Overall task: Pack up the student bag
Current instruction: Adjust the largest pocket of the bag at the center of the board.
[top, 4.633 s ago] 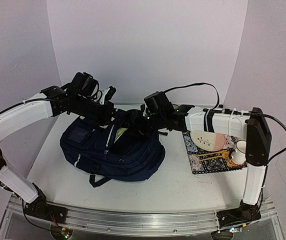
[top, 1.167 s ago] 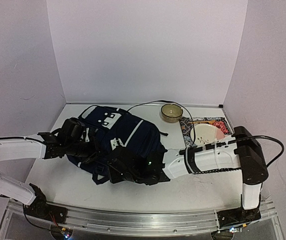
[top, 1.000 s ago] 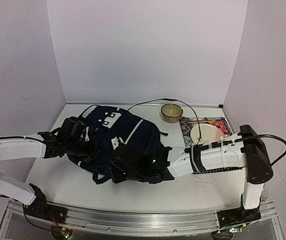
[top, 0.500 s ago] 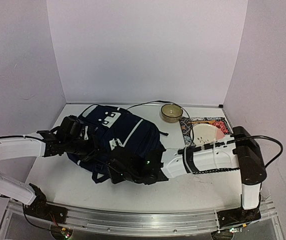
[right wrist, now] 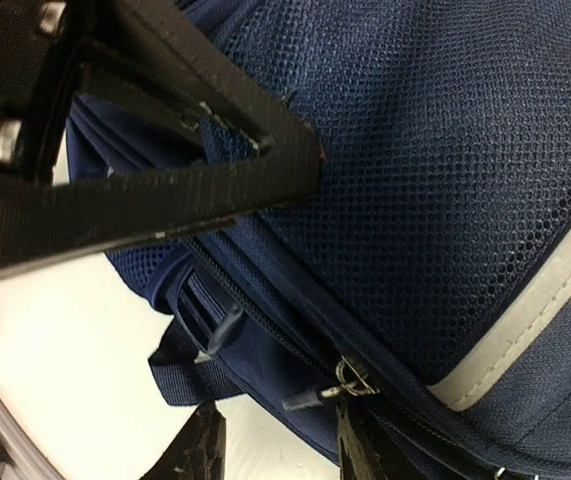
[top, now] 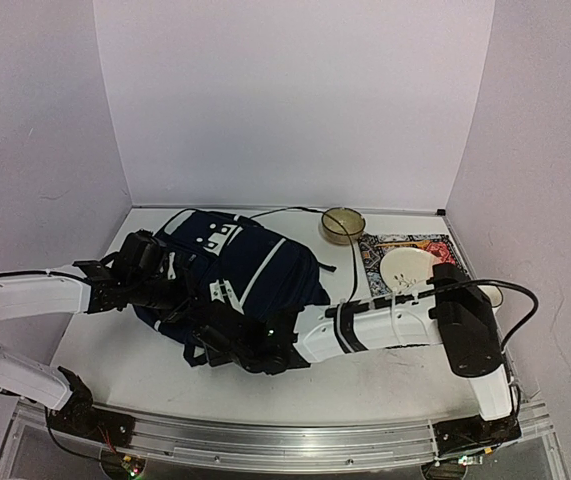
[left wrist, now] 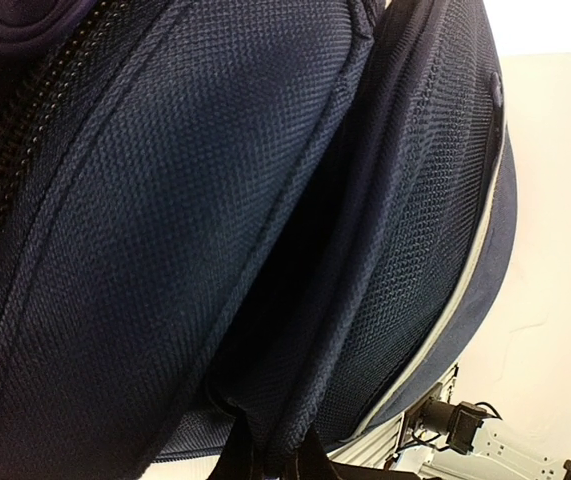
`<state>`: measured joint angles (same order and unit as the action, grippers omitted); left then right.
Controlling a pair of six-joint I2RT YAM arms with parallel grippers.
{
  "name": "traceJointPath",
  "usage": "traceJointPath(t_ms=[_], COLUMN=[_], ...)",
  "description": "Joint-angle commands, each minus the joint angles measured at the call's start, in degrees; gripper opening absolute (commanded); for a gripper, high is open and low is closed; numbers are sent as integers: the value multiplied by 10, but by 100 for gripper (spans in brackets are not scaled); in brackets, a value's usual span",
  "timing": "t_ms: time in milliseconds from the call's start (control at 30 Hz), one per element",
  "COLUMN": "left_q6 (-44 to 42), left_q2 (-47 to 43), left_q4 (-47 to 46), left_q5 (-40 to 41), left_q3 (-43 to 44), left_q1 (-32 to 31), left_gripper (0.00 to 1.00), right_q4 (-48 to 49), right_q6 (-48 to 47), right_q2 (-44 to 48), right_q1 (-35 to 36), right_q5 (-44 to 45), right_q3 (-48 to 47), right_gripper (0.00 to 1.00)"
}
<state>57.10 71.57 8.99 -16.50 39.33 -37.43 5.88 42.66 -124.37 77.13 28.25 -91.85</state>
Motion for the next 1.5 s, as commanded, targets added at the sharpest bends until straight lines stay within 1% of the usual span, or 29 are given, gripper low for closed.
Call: traceJointPath(t_ms=[0,100,167,233,367,467,600,700,800,867,967,1067,1200,1267,1367,1467], left_q6=[1,-5,-13,-23,-53,-79,-109,-119,-106,-93,-63,-30,16,36,46,46], left_q2=[-8,-10,-12,-15,-16,-19,-29,-42,-50,-45,-41,-40,-23,-17,-16,-16], left_q4=[-33,-32,-27,-21,1,30,70,95,92,82,53,19,-24,-44,-55,-56], left_q5=[-10,-7,1,11,44,77,114,132,113,90,58,33,-6,-16,-20,-24], left_q3=[29,30,32,33,47,61,69,68,66,73,80,83,84,80,81,83], left_q1=[3,3,3,3,3,4,7,9,10,10,10,9,9,8,8,8], left_gripper=[0,0,0,0,0,0,0,0,0,0,0,0,0,0,0,0], right_q4=[-25,-39,-46,-52,-58,-83,-103,-116,-114,-108,-82,-30,18,39,59,63], right_q6=[26,28,28,28,26,19,-11,-43,-76,-85,-78,-62,-33,-21,-5,3], right_q2=[-22,-18,-8,17,70,112,165,198,200,180,150,134,123,118,110,103], right_q1=[-3,-3,-3,-3,-3,-3,-5,-14,-15,-15,-15,-15,-15,-15,-15,-16], right_q5=[61,67,65,65,53,44,37,27,-2,-29,-63,-98,-130,-138,-131,-109], right_q3=[-36,-36,-26,-6,52,91,130,148,133,104,74,72,87,93,102,106], right_gripper=[30,14,5,0,0,0,0,0,0,2,10,20,30,32,38,39])
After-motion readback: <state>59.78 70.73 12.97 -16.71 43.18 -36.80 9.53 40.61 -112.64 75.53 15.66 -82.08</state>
